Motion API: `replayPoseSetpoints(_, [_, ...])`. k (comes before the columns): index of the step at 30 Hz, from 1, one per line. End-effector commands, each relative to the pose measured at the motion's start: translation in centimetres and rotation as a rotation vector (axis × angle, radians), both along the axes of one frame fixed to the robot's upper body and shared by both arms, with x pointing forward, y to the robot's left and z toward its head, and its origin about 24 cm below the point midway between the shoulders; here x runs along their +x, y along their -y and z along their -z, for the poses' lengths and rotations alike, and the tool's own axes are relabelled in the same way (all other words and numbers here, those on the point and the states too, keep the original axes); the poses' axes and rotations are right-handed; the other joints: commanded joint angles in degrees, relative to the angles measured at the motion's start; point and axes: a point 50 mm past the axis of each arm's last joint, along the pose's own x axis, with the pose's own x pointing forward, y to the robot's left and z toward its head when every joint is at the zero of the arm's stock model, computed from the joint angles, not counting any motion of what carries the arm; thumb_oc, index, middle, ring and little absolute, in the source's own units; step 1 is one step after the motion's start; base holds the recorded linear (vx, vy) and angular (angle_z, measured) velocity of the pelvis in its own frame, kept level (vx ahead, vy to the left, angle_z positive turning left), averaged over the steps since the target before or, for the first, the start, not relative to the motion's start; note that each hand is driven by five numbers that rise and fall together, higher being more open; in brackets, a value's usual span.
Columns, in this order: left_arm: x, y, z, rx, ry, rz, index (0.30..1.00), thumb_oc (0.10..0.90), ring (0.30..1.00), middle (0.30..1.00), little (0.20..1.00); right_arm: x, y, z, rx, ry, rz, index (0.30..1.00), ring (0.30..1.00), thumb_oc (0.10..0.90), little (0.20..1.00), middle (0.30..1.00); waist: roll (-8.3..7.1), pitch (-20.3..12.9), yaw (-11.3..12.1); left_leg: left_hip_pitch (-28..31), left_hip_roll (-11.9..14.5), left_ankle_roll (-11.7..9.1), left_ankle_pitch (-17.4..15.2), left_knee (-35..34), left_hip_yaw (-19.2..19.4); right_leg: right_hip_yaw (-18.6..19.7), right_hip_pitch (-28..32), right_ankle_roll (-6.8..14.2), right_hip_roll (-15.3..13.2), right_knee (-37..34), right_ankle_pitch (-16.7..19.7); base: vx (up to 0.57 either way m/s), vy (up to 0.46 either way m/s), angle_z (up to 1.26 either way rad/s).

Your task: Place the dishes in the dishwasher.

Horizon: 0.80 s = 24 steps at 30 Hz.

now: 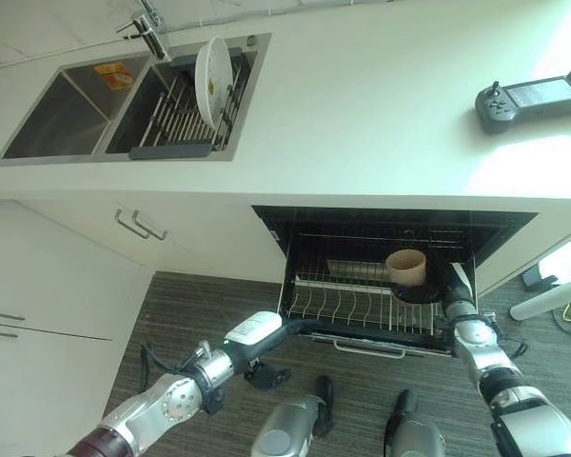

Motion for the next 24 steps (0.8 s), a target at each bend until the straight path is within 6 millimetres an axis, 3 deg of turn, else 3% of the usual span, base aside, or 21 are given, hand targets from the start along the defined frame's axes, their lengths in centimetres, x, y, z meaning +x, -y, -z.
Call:
replayPoseSetpoints(1, [-1.1, 1.9, -0.7, -0.112, 0.083, 0.075, 0.9, 0.8, 0.9, 0.9, 0.9, -0.4, 2.2, -1.5, -0.135, 0.105, 0.133, 0.9, 0.9, 0.8, 0.9, 0.9, -0.69, -1.0, -1.4, -0.4, 1.3, -0.5, -5.8, 0.6, -0.8, 2.6, 2.2, 1.2, 0.1, 0.9, -6.8, 0.0, 0.03, -0.07])
replayPoseSetpoints(9, [-2.1, 2.3, 1.0, -0.133, 0.09, 0.042, 0.9, 0.8, 0.9, 0.9, 0.9, -0.5, 1.8, -3.1, -0.232, 0.262, 0.247, 0.9, 0.9, 0.8, 0.9, 0.9, -0.43, -0.8, -2.7, -0.2, 1.2, -0.6, -6.2, 0.6, 0.1, 3.0, 2.0, 1.1, 0.1, 0.9, -6.9, 0.0, 0.018, -0.03])
replayPoseSetpoints(15, [-2.6, 2.6, 1.9, -0.144, 0.089, 0.023, 0.9, 0.8, 0.9, 0.9, 0.9, -1.5, 1.6, -2.3, -0.235, 0.268, 0.312, 0.9, 0.9, 0.8, 0.9, 0.9, -0.26, -0.7, -3.3, 0.2, 1.2, -0.5, -6.5, 0.6, 0.3, 3.2, 2.1, 1.0, 0.1, 0.9, -7.1, 0.01, 0.01, -0.11])
replayPoseSetpoints(24, [-3.2, 3.2, 3.2, -0.147, 0.084, 0.018, 0.9, 0.8, 0.9, 0.9, 0.9, -2.5, 1.7, -1.6, -0.105, 0.31, 0.41, 0.9, 0.9, 0.8, 0.9, 0.9, -0.33, -0.5, -3.9, 0.4, 1.3, -0.5, -6.7, 0.6, 0.7, 3.2, 2.1, 0.7, 0.2, 0.9, -7.4, 0.0, -0.001, -0.02])
